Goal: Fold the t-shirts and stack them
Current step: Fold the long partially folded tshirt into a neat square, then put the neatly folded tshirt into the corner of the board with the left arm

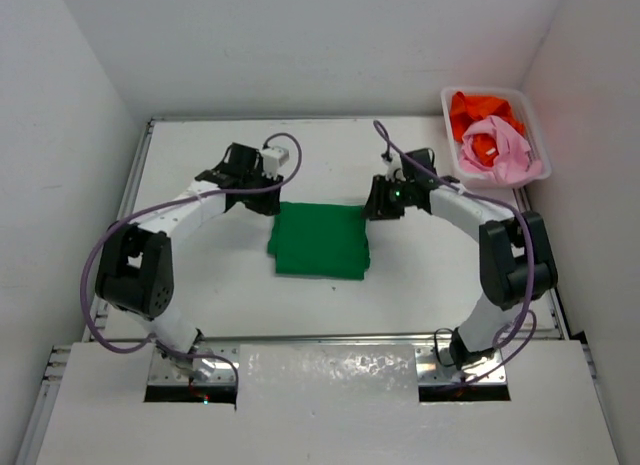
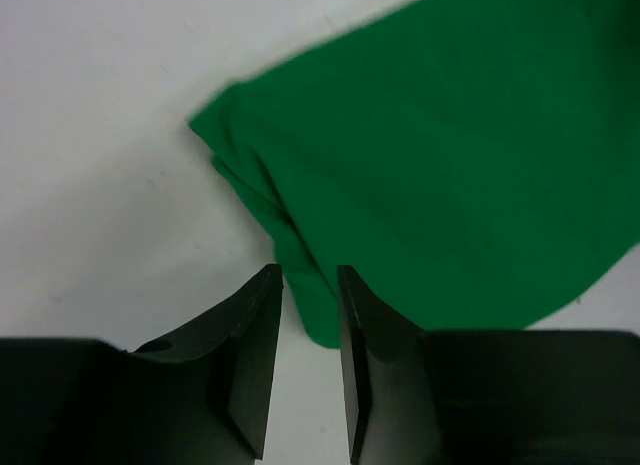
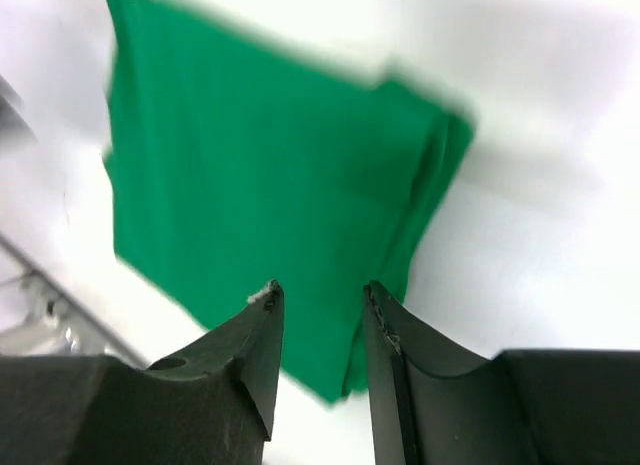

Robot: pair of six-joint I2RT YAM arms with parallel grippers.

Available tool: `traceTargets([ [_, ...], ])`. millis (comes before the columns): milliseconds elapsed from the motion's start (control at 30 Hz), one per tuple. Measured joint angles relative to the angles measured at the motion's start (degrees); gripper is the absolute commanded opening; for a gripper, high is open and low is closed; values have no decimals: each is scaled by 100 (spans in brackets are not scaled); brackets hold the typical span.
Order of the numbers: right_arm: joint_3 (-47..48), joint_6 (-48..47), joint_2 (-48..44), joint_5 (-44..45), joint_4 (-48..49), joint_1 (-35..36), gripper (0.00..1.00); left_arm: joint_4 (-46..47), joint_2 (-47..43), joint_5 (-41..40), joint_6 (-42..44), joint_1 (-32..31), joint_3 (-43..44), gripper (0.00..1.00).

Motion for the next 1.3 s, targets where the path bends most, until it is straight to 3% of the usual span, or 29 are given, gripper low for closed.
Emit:
traceTargets([
  [133,977,-203,584,304,-76,-26,39,-140,4,267,-98,-101,-625,39],
  [300,1130,-258,1176,542,-278,-26,43,-111,20,470,-328,-98,-1139,51],
  [367,1128,-260,1318,616,-380,-26,43,-26,44,595,-417,-101,-1222,51],
  [467,1126,-240,1414,656,-402,-26,35,177,151,791,-514,-101,-1281,47],
  [567,1095,-149,1427,621,-247,-26,21,354,330,885,-610,-101,-1303,31],
  [633,1075,-50,1467,608,-101,-26,13,448,472,927,-697,-103,-1307,26],
  [667,1075,-4,1506,601,-39,-26,11,485,529,951,-717,-101,-1307,16],
  [767,1067,151,1672,590,122,-28,0,549,636,966,-772,-101,-1307,0],
  [933,1036,393,1797,614,308,-81,0,562,638,824,-699,-98,-1305,0],
  [1000,1036,424,1797,612,389,-116,5,560,629,767,-632,-96,-1305,0],
  [1033,1038,415,1797,612,393,-131,10,555,614,739,-599,-96,-1305,5],
  [1067,1043,409,1797,612,398,-144,25,544,592,684,-562,-96,-1305,16],
  [1133,1064,337,1797,616,367,-146,37,400,564,529,-448,-96,-1224,25],
  [1200,1132,212,1797,621,249,-160,45,87,562,380,-365,-94,-988,35],
  [1300,1287,-28,1779,656,-33,-175,50,-315,511,225,-232,-94,-463,63],
])
